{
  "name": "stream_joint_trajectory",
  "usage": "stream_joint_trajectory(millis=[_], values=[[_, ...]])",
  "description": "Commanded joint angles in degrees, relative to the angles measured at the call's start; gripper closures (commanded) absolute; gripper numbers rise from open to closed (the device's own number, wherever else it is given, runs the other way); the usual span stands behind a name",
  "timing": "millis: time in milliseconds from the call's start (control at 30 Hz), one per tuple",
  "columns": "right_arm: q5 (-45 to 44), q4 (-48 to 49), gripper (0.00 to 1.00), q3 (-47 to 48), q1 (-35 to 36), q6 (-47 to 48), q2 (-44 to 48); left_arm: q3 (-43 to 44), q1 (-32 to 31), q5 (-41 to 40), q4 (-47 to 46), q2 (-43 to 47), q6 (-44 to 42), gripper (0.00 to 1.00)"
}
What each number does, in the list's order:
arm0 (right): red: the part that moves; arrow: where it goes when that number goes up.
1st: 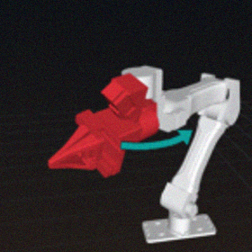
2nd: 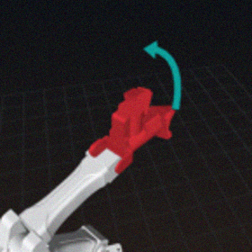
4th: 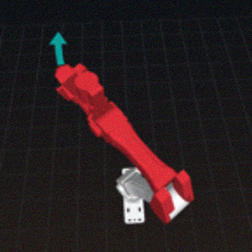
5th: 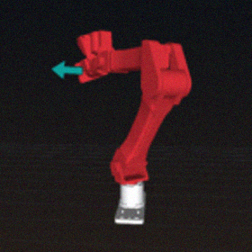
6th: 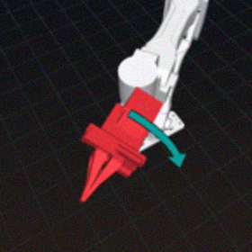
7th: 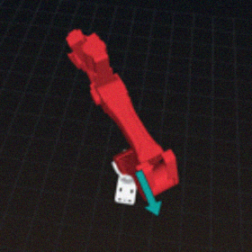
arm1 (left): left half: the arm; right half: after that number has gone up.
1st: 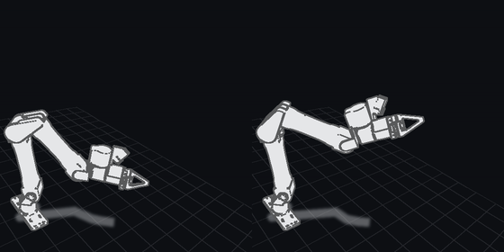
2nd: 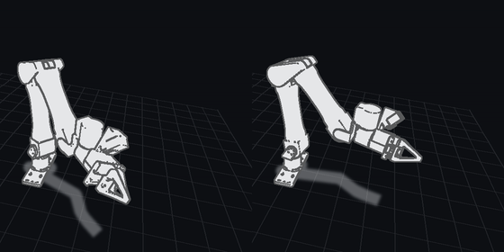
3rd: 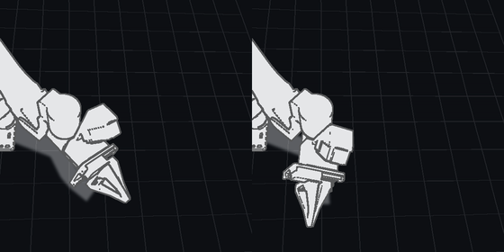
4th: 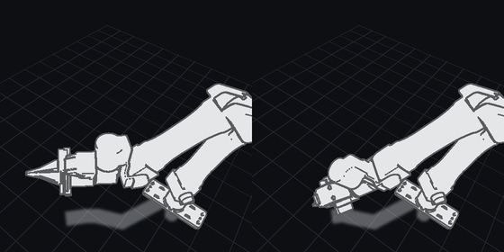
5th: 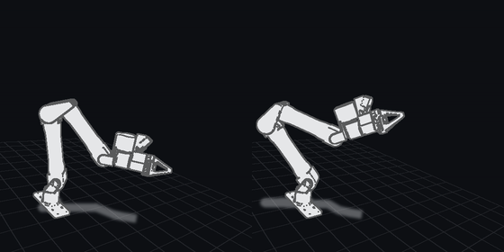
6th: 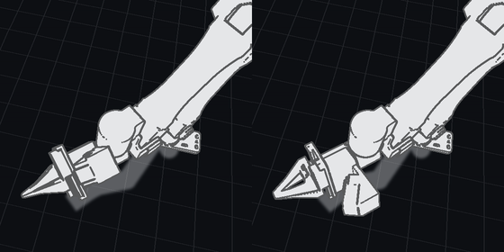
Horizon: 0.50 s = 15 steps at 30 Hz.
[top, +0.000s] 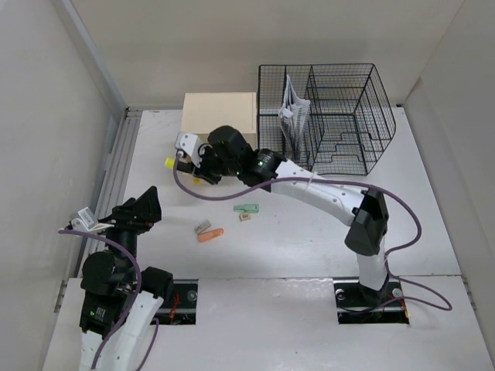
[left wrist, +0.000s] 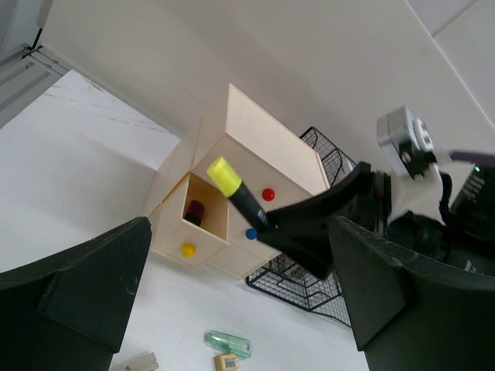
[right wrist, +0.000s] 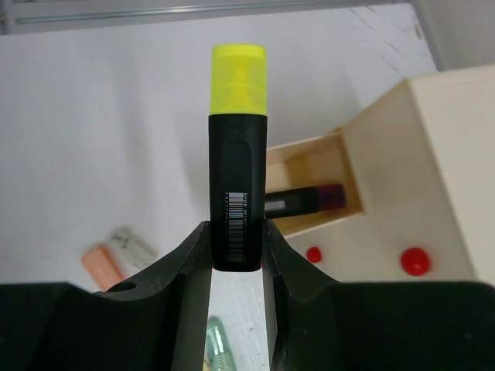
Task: Organize the desk
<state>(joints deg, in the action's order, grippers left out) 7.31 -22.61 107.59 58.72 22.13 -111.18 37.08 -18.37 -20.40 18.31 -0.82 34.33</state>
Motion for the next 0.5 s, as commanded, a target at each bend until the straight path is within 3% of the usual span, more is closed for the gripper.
stream_joint_trajectory(millis=[0,467], values=[[-4.06,-7.33,1.00,7.79,-3.43,-2.43,-3.51,0.89,-0.26,-0.43,-1.96,0.29,-1.02,0.01],[3.14,-19.91,1.00,19.23,-6.60,-9.83,-10.72,0.89,-0.26,-0.43,-1.96,0.81,-1.02,0.01]])
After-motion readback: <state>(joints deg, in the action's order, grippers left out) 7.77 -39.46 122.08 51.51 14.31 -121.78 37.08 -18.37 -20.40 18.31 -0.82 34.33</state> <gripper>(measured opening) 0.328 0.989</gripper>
